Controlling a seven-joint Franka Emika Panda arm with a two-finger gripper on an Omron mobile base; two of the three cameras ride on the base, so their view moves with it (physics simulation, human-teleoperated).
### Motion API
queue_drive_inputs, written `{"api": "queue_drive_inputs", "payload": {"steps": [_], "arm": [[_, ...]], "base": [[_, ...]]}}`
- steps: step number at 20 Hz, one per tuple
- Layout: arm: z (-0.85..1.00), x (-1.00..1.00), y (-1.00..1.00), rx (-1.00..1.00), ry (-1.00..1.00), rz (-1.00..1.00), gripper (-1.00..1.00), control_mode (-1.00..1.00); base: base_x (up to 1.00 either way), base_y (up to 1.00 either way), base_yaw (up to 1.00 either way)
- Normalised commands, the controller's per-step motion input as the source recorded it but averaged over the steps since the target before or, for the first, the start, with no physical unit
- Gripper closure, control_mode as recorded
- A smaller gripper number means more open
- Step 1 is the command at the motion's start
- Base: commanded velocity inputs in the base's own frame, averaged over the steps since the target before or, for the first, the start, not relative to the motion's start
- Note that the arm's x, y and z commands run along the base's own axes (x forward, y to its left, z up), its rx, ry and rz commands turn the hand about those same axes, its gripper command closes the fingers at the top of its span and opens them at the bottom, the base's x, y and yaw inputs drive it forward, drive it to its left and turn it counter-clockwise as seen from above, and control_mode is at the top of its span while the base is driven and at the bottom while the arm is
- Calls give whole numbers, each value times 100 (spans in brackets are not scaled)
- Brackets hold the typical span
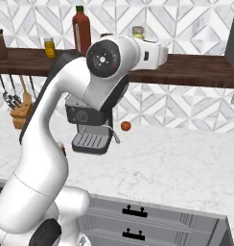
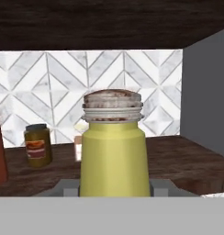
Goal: Put the shaker and condiment bottle from the counter next to their counterparts in the cabinet.
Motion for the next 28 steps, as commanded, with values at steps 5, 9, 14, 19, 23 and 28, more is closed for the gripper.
{"api": "queue_drive_inputs", "payload": {"steps": [5, 9, 14, 19, 23, 28], "arm": [[-50, 45, -29, -3, -14, 5, 100, -100], [-24, 62, -18, 0, 8, 1, 100, -100], [0, 62, -18, 0, 15, 0, 100, -100], [-16, 24, -37, 0, -5, 0, 100, -100], [-38, 14, -23, 0, -10, 1, 100, -100], [-11, 31, -1, 0, 1, 0, 100, -100]], "base": [[0, 0, 0], [0, 0, 0], [0, 0, 0], [0, 0, 0], [0, 0, 0], [0, 0, 0]]}}
